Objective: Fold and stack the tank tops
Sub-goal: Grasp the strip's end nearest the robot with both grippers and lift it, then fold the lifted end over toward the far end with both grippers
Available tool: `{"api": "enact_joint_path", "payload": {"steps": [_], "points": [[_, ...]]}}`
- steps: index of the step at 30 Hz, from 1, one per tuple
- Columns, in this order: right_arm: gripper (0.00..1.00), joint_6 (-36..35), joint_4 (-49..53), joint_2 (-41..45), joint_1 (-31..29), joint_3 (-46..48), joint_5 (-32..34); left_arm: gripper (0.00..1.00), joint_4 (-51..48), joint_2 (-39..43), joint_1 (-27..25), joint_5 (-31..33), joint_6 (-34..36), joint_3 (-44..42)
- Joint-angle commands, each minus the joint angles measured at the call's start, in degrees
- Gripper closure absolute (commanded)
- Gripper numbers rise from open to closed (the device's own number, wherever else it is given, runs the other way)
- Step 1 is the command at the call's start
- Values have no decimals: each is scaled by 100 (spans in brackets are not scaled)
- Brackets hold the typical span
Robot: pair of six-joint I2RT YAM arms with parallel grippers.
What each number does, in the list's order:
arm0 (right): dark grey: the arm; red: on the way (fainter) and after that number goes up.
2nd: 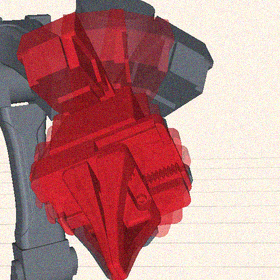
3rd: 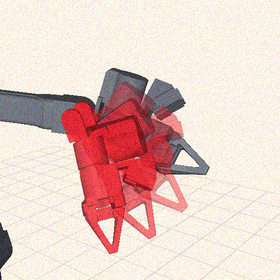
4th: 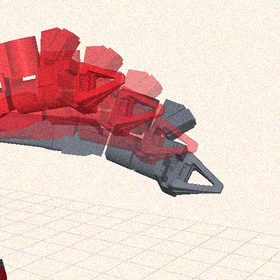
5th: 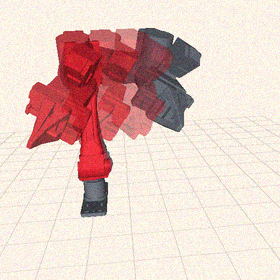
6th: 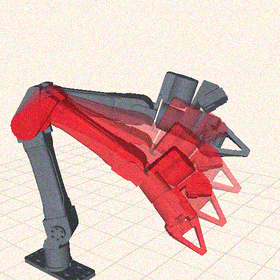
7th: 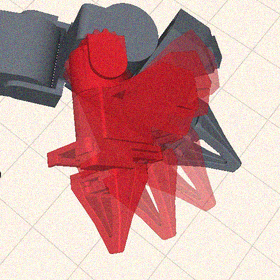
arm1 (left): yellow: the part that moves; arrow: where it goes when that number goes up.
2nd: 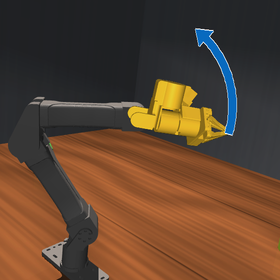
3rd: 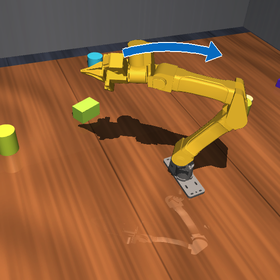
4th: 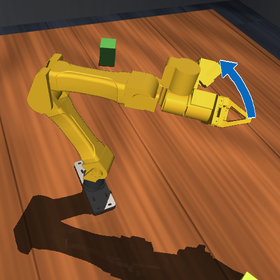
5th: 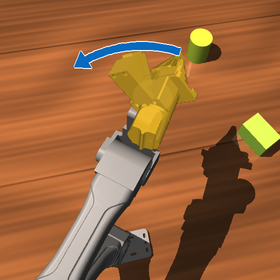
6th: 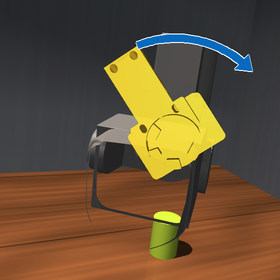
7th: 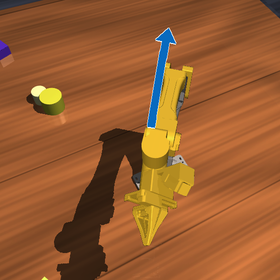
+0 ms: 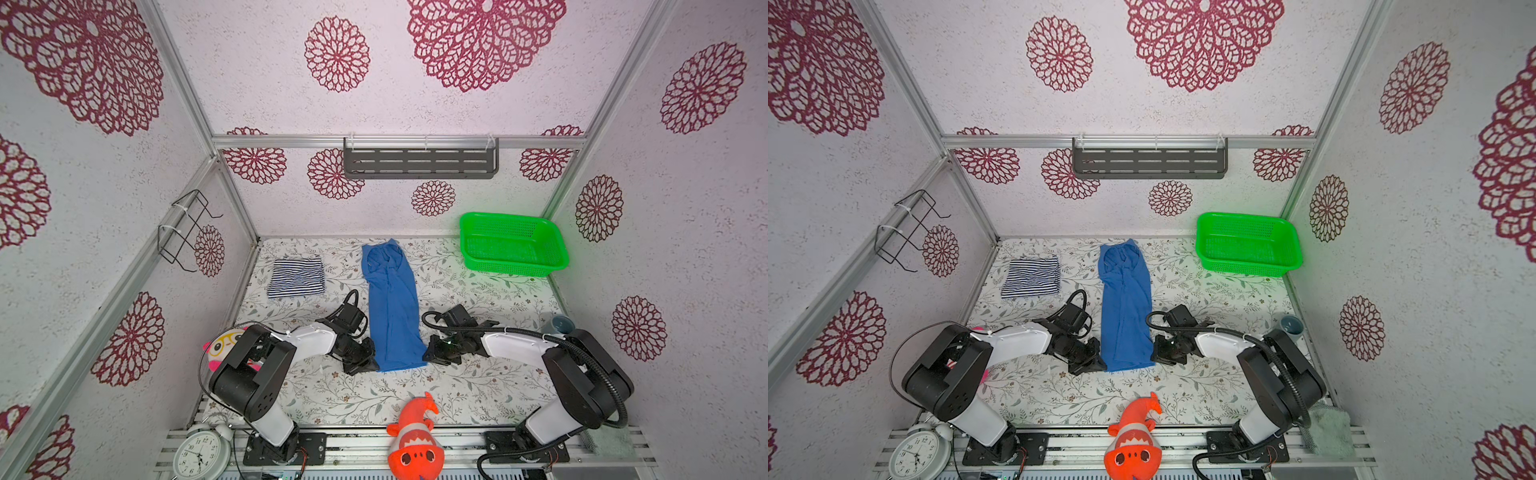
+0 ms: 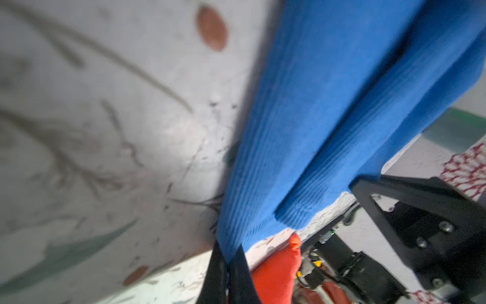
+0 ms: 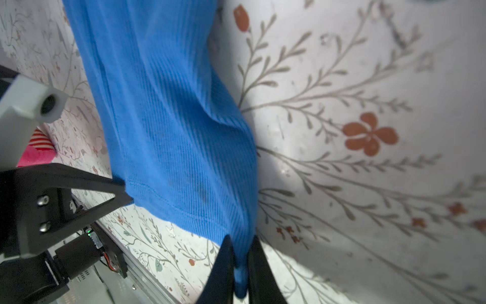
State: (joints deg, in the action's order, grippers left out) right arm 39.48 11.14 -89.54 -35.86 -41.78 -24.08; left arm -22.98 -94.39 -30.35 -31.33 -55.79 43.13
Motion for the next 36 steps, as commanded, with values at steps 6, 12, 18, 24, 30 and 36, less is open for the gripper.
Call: {"api": "enact_joint_path", "payload": {"steps": [6,12,18,24,30,36], "points": [[100,47,1019,736,-603,68,521,100,-399,929,-243,484,-173,-573],[100,-50,1327,956,-705,-225,666,100,-837,1879,-261,900,-455,-703],[100,-540,1730,476,-564,-1232,899,100,-1447,1449,-88,1136,298,428],[100,-1418,2272,-396,-197,-2540,1128,100,-1481,663,360,914,974,1396],[100,-2101,2507,-1294,206,-3625,1299,100,-1482,-147,813,839,1556,2401],[100,-2503,2472,-2177,482,-4690,1318,100,-1214,-903,1177,704,1800,3122]]}}
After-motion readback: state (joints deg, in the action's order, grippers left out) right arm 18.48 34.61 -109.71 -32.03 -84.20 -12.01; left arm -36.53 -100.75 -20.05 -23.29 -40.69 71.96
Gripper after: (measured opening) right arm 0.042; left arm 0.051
